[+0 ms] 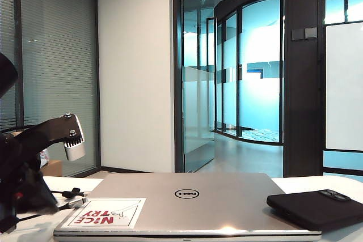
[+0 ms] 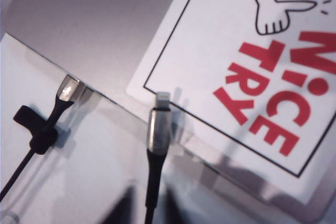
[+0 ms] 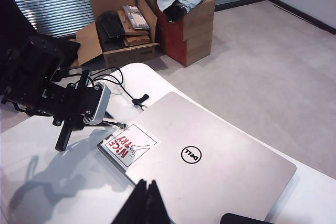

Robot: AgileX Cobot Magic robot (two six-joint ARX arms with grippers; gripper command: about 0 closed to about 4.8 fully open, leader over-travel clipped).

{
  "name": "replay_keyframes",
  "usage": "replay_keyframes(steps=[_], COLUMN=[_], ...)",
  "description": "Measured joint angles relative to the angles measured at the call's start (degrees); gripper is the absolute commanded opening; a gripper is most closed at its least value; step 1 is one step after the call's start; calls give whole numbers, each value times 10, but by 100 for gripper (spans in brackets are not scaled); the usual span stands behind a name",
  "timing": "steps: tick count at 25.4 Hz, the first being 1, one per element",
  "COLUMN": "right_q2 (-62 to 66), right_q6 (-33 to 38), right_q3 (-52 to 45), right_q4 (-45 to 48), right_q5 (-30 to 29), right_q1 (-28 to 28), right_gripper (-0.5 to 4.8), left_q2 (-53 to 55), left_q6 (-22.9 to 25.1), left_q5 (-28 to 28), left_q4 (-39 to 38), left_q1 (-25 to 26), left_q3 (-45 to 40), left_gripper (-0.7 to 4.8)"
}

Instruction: Pick up the charging cable and the phone, plug the charging cable into the charging port on the phone, and finally place them back on the table.

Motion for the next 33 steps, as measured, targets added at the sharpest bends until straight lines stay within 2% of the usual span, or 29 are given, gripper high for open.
replay_keyframes(steps=[4,6,13,17,18,19,20,21,33], right_q2=[0,0,0,0,0,0,0,0,0], right_q6=[0,0,0,0,0,0,0,0,0], right_q3=[0,0,0,0,0,0,0,0,0], right_q4=[2,10,14,14,14,14,14,14,14], right_q5=[0,0,0,0,0,0,0,0,0], right_q1=[0,0,0,0,0,0,0,0,0], right_gripper=[-3,-3,-3,-3,-3,-3,-3,-3,-3], left_q2=[0,0,0,-3,-5,-6,-7,-7,26], left_q6=[-2,-2,-15,-39,-39,-39,-40,-40,-39], left_q5=[4,12,19,21,21,21,22,22,24], left_q4=[0,0,0,-1,-1,-1,3,4,33], left_q1=[0,0,0,0,0,0,0,0,1], left_q3=[0,0,0,0,0,0,0,0,17], left_gripper=[84,-14,-6,-2,40,160,218,242,238])
